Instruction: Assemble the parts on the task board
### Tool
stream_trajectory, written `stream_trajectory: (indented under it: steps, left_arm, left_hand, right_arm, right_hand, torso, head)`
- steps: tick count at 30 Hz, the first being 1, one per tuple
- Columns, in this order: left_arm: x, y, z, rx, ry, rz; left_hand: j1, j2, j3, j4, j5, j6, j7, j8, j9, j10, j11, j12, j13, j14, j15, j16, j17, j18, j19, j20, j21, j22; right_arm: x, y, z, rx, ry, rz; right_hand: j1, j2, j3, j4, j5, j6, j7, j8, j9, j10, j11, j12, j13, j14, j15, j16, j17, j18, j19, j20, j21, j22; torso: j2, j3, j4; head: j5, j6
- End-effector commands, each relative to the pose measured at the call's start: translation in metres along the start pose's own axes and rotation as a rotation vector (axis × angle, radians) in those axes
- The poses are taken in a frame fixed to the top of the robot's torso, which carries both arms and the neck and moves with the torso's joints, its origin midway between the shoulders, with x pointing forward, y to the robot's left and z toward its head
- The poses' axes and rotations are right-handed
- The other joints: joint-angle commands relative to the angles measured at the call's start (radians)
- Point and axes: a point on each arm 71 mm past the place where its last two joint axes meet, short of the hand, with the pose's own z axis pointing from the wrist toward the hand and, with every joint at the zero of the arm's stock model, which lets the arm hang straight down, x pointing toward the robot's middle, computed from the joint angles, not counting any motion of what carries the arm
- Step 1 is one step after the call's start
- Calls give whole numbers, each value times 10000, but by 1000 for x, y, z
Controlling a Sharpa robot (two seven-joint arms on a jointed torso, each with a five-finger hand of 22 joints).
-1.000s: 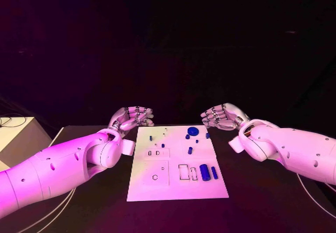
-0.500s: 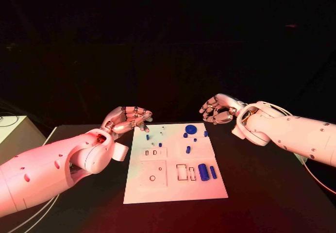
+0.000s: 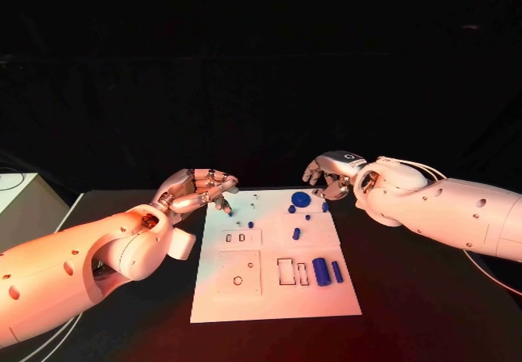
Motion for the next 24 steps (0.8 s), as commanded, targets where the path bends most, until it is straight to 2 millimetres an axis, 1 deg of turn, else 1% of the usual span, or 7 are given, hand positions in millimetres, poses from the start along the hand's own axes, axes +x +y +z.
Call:
stream_trajectory:
  steps: [1,3,5,9,15,20,24]
  left_arm:
    - [6,-5,-1,65,325,49]
    - [7,-8,-2,119,360,74]
    - [7,-10,-2,176,371,102]
    - [6,-13,-2,250,343,140]
    - [5,-16,-2,333,322,171]
    - [6,-18,-2,390,350,203]
    - [6,-19,-2,409,360,209]
  left_hand:
    - [-108,26,38,-1,-3,-81,3,-45,26,-96,7,-15,25,23,26,51,38,115,31,-10,186,113]
    - [-123,21,43,-4,-3,-96,7,-51,37,-113,11,-12,40,18,28,76,63,117,51,-12,295,181]
    - [-151,17,58,-16,-3,-113,6,-55,68,-135,10,7,81,14,26,140,126,122,92,-16,557,342]
    - [-176,13,78,-34,-5,-126,1,-59,103,-158,7,34,130,8,21,201,193,113,204,-27,930,628]
    - [-209,13,105,-53,-5,-145,1,-69,143,-189,2,68,190,38,9,266,264,-44,796,-40,1851,1768]
    - [-221,14,111,-56,-6,-149,1,-71,153,-197,2,78,207,59,7,286,283,-86,949,-44,2084,2066]
    - [-228,14,115,-59,-7,-155,1,-73,160,-207,2,84,218,67,5,296,295,-112,1045,-46,2234,2253]
  right_arm:
    - [0,2,1,204,57,-1274]
    - [0,4,1,223,61,-1359]
    - [0,5,1,232,100,-1412]
    - [2,10,3,196,242,-1455]
    - [7,17,6,118,519,-1462]
    - [9,17,9,189,622,-1488]
    - [10,16,11,274,684,-1515]
  right_hand:
    - [-17,-128,-47,106,-52,-91,-60,-52,50,-113,-7,-33,26,166,8,1005,906,-282,461,19,566,872]
    - [-22,-138,-83,157,-65,-130,-100,-62,101,-129,-5,-22,44,242,18,1797,1627,-399,820,30,1029,1593]
    - [-41,-144,-121,238,-82,-174,-153,-68,173,-116,-2,-12,62,339,34,2763,2509,-547,1254,46,1607,2496]
    - [-52,-147,-137,304,-117,-225,-220,-79,231,-112,4,-14,70,390,50,3413,3109,-659,1564,61,2032,3172]
    - [-48,-122,-135,352,-160,-228,-243,-68,276,-142,16,-22,67,408,65,3729,3386,-709,1699,73,2226,3479]
    - [-50,-102,-126,380,-172,-200,-217,-47,305,-152,22,-22,66,412,73,3857,3491,-728,1752,81,2305,3604]
    - [-65,-50,-77,448,-174,-46,-117,49,386,-108,21,-4,76,396,80,4029,3603,-750,1809,91,2406,3765]
  torso:
    - [263,3,94]
    - [329,2,105]
    - [398,-14,113]
    - [462,-33,117]
    - [588,-29,118]
    - [655,-35,157]
    - [699,-41,176]
  head:
    - [-21,49]
    - [-53,47]
    - [-105,53]
    - [-150,53]
    - [-141,79]
    - [-168,102]
    - [-168,82]
